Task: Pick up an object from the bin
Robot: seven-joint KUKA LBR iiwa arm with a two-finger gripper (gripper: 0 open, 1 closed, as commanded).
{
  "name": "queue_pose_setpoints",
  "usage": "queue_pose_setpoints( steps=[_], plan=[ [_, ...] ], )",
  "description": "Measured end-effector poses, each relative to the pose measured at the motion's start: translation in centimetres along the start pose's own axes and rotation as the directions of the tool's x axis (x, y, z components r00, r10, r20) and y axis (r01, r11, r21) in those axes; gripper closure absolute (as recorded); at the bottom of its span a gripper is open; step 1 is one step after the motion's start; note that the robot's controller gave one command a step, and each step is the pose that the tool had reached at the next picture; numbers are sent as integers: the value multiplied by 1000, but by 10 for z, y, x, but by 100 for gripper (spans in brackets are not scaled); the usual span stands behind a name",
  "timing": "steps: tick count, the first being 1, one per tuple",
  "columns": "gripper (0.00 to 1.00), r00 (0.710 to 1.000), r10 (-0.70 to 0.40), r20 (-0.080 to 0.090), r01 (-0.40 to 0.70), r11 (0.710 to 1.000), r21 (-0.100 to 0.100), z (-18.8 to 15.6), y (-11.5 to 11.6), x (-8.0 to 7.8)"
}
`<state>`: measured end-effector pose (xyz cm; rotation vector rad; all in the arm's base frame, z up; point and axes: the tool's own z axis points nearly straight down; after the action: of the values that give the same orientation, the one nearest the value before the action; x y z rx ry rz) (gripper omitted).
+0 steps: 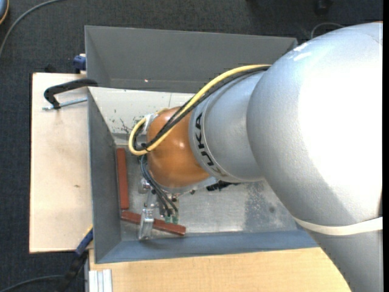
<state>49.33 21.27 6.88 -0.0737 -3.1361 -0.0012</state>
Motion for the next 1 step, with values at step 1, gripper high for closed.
queue_pose_setpoints(
  steps=[1],
  plan=[
    [0,989,-145,9,145,989,-2,-32,18,1]
  ],
)
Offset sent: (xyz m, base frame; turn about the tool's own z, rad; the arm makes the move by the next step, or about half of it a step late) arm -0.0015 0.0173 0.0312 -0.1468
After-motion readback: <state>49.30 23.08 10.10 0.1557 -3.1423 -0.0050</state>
